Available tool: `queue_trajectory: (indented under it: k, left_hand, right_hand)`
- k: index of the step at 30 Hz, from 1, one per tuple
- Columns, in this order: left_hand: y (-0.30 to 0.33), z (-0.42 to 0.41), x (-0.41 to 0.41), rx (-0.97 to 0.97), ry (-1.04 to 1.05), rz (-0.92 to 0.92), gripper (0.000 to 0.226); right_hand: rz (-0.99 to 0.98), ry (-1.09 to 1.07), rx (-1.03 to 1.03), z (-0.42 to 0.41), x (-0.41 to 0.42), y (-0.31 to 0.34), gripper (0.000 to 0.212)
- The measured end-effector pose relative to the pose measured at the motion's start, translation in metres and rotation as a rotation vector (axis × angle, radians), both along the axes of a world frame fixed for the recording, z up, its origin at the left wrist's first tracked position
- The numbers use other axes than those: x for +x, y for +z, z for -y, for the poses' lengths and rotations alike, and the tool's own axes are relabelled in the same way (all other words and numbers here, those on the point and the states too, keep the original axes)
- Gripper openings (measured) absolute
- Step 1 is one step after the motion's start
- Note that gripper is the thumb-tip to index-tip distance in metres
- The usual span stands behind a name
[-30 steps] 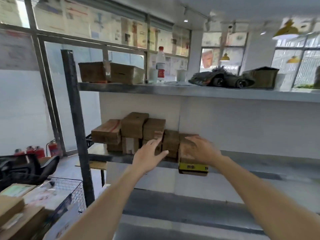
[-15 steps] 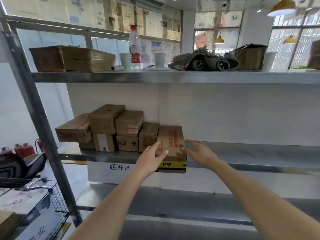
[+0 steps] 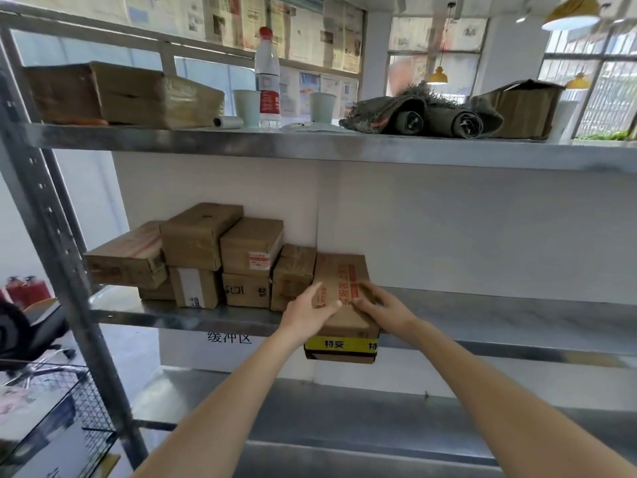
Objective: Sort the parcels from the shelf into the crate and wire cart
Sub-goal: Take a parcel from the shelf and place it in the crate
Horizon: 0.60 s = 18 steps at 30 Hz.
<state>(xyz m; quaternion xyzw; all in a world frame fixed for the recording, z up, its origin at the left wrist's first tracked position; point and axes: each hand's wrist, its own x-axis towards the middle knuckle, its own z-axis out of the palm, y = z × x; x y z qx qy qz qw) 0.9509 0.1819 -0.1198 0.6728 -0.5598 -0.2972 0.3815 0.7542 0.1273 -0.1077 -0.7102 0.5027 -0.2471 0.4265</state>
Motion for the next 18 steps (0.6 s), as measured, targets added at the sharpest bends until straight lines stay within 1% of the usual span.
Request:
queue_trajectory:
  k: [4, 7, 8, 10, 13, 18]
  left_hand:
    - [0.002, -0.006, -0.007, -0.02, 0.011, -0.077, 0.087]
    - [0.0, -0.013, -0.017, -0.041, 0.028, -0.18, 0.092]
    - [0.001, -0.016, -0.023, -0.053, 0.04, -0.213, 0.097]
    - [0.004, -0.019, -0.035, -0.079, 0.07, -0.234, 0.104]
    - [0.015, -0.025, -0.057, -0.133, 0.107, -0.256, 0.09]
    - [0.039, -0.047, -0.095, -0.245, 0.1, -0.542, 0.051]
  right_hand:
    - [0.096, -0.002, 0.019, -0.004, -0.003, -0.002, 0.068]
    - [0.12, 0.01, -0.029, -0.006, -0.016, -0.002, 0.067]
    - [0.14, 0.016, -0.049, -0.008, -0.021, -0.001, 0.068]
    - [0.172, 0.022, -0.09, -0.01, -0.033, 0.005, 0.069]
    - [0.211, 0.038, -0.111, -0.015, -0.054, 0.017, 0.071]
    - [0.34, 0.072, -0.107, -0.021, -0.091, 0.038, 0.064]
